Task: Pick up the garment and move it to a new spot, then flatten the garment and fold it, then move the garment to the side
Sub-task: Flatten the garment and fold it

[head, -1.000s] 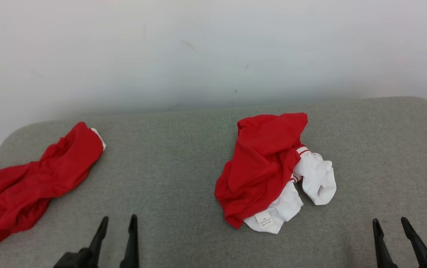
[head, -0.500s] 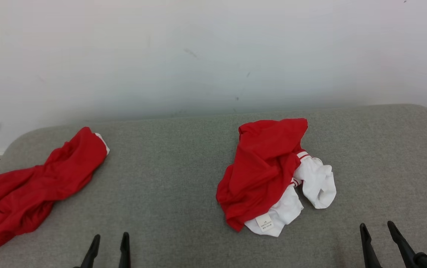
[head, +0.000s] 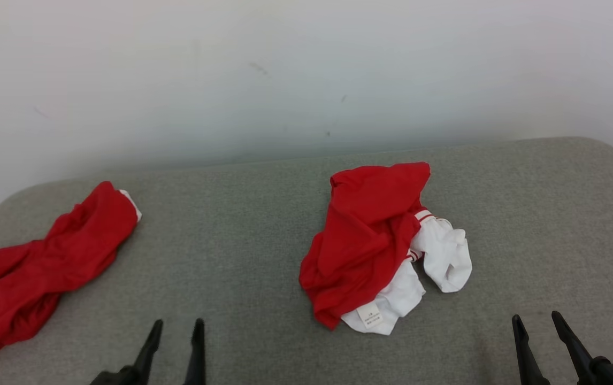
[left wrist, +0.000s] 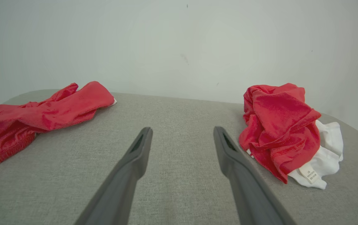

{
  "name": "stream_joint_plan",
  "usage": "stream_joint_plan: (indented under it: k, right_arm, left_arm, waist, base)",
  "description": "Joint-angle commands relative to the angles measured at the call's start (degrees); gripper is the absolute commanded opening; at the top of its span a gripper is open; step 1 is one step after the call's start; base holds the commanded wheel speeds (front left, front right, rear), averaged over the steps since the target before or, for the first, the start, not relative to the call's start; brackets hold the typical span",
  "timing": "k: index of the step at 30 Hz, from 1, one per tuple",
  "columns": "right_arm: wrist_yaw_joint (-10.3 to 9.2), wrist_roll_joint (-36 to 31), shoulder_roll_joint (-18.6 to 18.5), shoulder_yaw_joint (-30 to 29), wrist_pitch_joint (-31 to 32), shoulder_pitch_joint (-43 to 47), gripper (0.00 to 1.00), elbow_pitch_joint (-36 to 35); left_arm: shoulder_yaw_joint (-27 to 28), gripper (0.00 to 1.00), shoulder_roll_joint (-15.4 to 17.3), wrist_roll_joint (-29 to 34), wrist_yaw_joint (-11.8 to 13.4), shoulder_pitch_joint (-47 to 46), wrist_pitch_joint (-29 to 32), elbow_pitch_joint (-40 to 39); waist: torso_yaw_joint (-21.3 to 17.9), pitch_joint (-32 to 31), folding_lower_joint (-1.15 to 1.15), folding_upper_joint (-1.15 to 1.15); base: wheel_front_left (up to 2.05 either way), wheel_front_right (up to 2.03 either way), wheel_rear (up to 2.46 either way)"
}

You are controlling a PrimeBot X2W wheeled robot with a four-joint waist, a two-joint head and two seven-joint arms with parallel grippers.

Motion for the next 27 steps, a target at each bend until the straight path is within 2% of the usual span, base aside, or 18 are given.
stream_joint_plan:
  k: [1,11,16,19,27]
  right_arm:
    - [-0.12,0.60,-0.26,0.14,0.05,-0.70,1.00,-0.01]
    - [-0.12,1.04,0.57,1.58,0.05,-3.51,1.00,0.38]
    - [-0.12,1.36,1.51,2.24,0.05,-4.85,1.00,0.58]
    - [-0.12,1.57,1.80,2.06,0.05,-5.04,1.00,0.66]
    - [-0.12,1.49,2.54,1.78,0.05,-5.06,1.00,0.46]
  left_arm:
    - [-1.22,1.00,0.10,0.83,-0.63,-1.85,-0.03,0.44]
    - [-12.80,1.00,0.16,3.64,-3.31,-17.71,-0.03,9.77]
    - [-15.80,1.00,1.16,4.80,-3.70,-25.23,0.65,17.68]
    - [-16.63,1.00,1.49,5.56,-3.75,-27.72,1.31,20.55]
    - [-15.98,1.00,3.18,7.33,0.17,-33.08,3.24,30.25]
  waist:
    - [-1.01,0.63,0.01,0.00]
    - [-8.87,3.68,0.01,0.00]
    - [-14.13,5.51,0.01,0.00]
    - [-15.86,6.03,0.01,0.00]
    - [-20.54,7.24,0.01,0.00]
  base:
    - [0.00,0.00,0.00]
    - [0.00,0.00,0.00]
    - [0.00,0.00,0.00]
    - [0.00,0.00,0.00]
    - [0.00,0.00,0.00]
